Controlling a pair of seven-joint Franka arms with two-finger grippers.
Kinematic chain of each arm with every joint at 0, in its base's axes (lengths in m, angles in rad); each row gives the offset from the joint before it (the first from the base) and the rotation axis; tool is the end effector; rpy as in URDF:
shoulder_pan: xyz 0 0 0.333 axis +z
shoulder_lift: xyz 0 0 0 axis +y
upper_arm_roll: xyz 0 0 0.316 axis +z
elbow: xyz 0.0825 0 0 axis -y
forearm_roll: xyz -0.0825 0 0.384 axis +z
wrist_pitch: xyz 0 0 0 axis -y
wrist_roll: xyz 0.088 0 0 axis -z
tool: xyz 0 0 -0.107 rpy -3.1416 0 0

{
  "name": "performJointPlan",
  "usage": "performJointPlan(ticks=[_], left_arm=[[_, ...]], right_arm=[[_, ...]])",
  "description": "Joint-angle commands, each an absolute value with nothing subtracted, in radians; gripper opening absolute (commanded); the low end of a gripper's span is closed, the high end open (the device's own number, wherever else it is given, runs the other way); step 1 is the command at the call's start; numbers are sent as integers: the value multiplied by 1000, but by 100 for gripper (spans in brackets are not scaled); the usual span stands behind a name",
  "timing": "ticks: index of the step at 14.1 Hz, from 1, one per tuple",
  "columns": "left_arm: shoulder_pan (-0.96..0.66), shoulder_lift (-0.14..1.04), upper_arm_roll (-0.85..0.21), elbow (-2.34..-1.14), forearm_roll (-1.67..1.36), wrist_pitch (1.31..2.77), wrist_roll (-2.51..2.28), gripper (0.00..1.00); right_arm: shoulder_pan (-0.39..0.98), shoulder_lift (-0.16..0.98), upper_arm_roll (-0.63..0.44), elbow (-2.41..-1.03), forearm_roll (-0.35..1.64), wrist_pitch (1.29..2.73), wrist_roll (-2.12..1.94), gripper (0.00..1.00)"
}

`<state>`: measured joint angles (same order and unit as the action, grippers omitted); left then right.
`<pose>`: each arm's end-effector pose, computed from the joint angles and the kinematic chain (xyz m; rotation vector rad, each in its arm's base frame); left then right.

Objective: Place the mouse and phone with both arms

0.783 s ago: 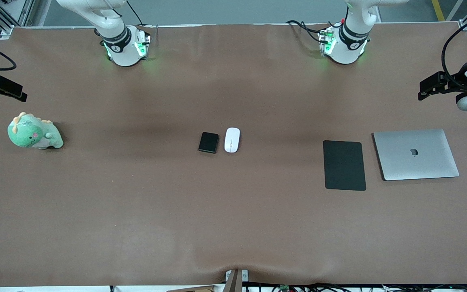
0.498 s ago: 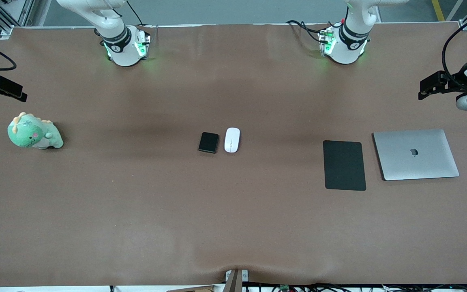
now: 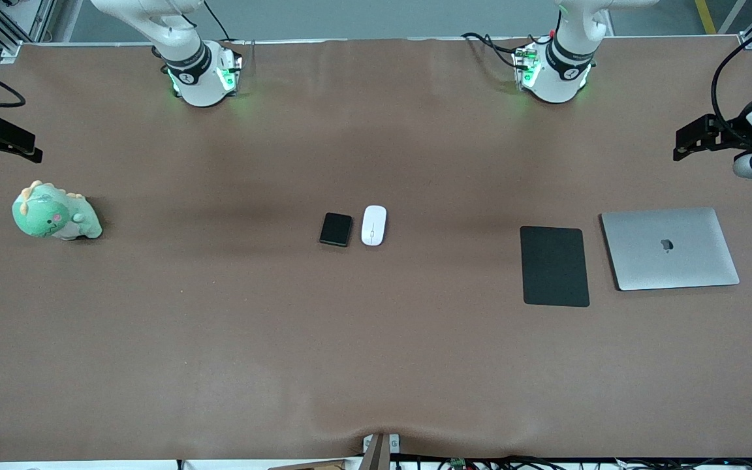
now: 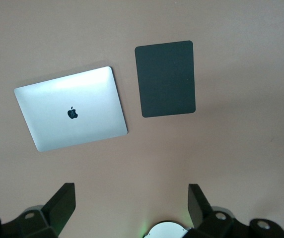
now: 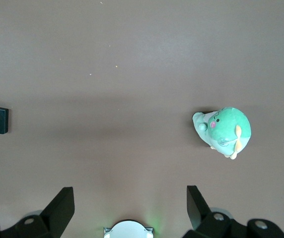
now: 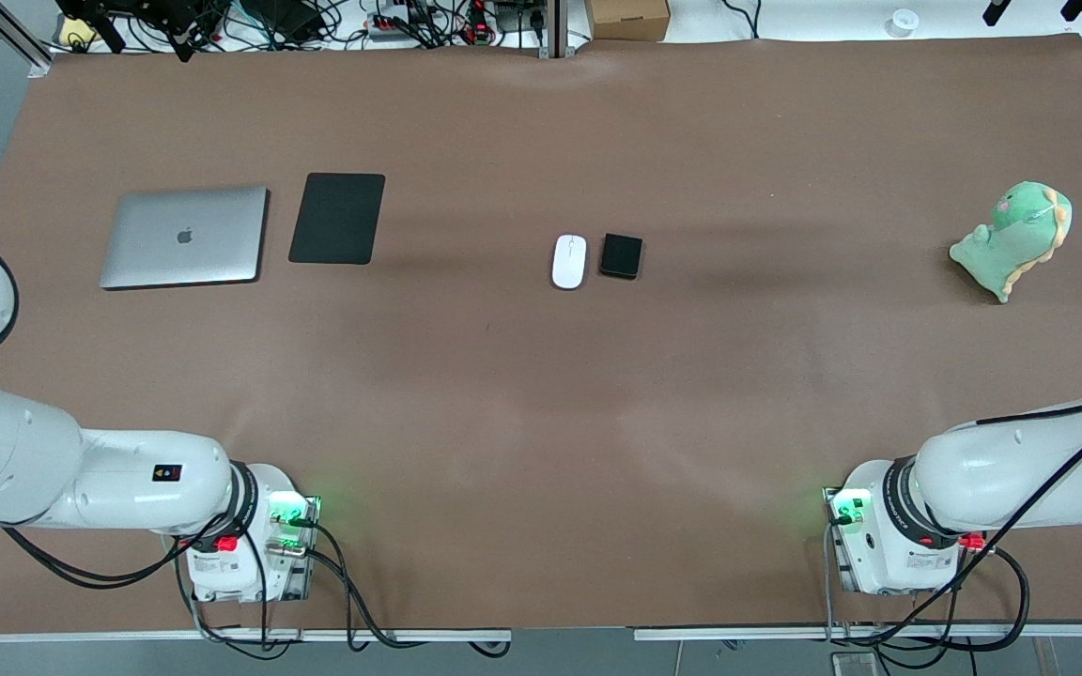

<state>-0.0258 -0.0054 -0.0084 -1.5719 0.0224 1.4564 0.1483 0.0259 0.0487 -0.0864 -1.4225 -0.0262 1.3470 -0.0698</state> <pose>0.5399 -0.0159 0.6176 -3.1079 0.2823 0.1737 0.5446 -0.0349 0.6480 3.1135 0.0076 -0.1959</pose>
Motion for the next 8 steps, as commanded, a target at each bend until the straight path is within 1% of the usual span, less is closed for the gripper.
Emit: performJointPlan(ticks=[1,8], left_arm=[[-41,20,-14,-1548,46,1442,137,100],[-78,61,-60,-1548,49,1445,26,100]], right_arm=[[15,49,-78,-1411,-34,1348,-86,100],[14,48,-78,-1411,-21,1344,-86,100]])
